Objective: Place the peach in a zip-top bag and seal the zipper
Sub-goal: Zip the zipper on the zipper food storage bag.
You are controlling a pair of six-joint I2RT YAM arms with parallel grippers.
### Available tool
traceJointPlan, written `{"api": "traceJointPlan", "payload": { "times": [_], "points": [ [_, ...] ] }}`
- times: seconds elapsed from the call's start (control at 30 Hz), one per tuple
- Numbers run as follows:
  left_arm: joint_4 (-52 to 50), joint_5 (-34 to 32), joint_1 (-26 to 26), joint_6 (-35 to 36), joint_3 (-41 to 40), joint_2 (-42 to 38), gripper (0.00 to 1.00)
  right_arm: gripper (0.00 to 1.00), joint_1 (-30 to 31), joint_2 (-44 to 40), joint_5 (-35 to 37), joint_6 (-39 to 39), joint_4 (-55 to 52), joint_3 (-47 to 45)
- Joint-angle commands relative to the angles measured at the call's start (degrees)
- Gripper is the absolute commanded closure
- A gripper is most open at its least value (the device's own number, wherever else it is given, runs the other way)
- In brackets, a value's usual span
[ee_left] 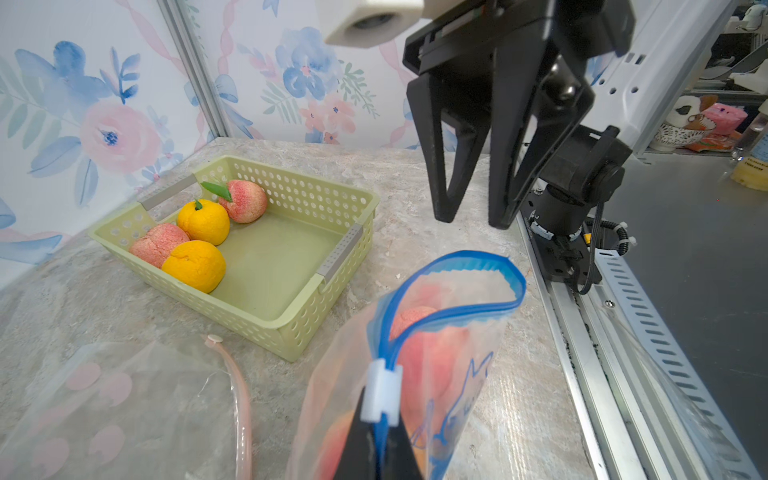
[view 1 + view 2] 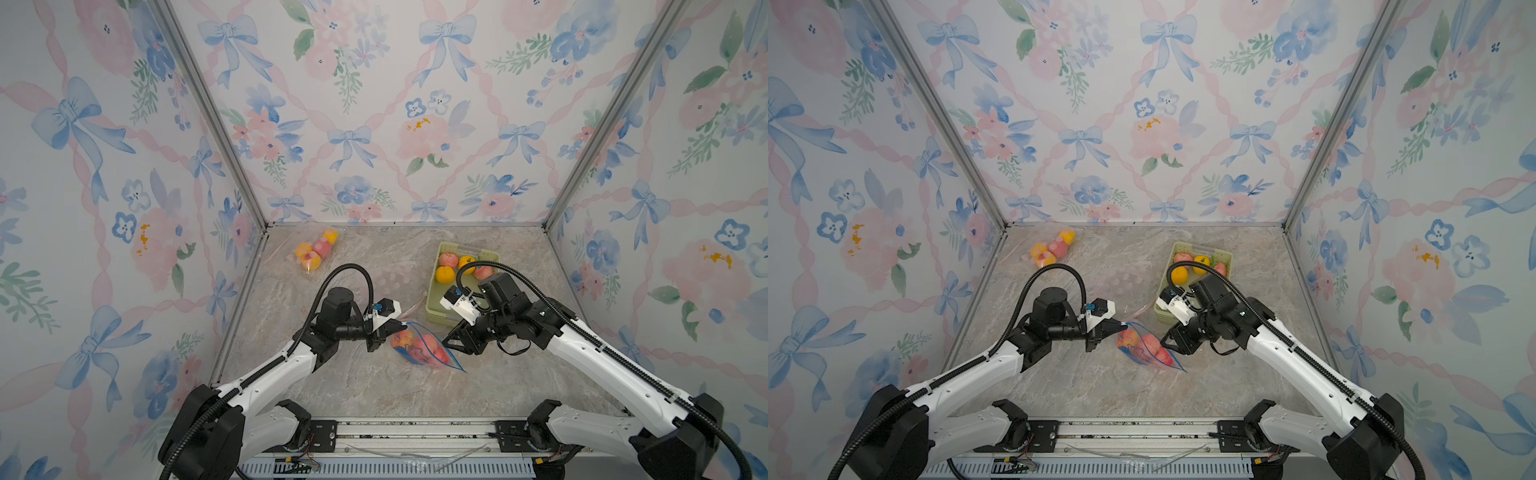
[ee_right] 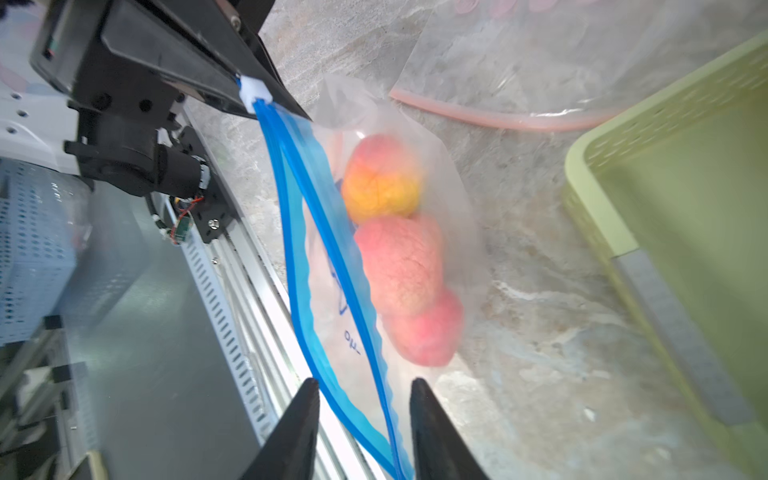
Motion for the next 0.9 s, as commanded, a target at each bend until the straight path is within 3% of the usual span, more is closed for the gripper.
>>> {"api": "traceJointPlan", "payload": {
  "times": [0.0,0.2,0.37,0.67,0.77,0.87],
  "points": [
    [-10.95,-0.54,-0.21,5.90,4.68,2.34,1.00,0.55,4.66,-2.22,8.29,2.12,2.34,2.54],
    [-15.29,-1.85,-0.17,6.17,7.31,3.53,1.00,0.54,15.68,-4.97,20.78,2.65,13.34,1.50],
    [-19.56,-2.45,-0.09,6.37,11.50,2.72,1.00,0.56,20.93,-4.58,25.52,-0.75,22.67,-1.52],
    [-24.82,-1.79,-0.11,7.47,14.34,1.11,1.00,0.67,21.49,-2.18,22.55,-7.36,30.53,-2.13],
    [-24.94,-0.89,-0.12,7.71,14.22,0.55,1.00,0.72,19.33,-1.45,19.67,-7.67,31.25,-2.43],
    [-24.91,-0.80,-0.17,8.34,13.74,-0.08,1.00,0.69,15.66,-1.27,13.75,-7.09,32.86,-3.44]
  ]
}}
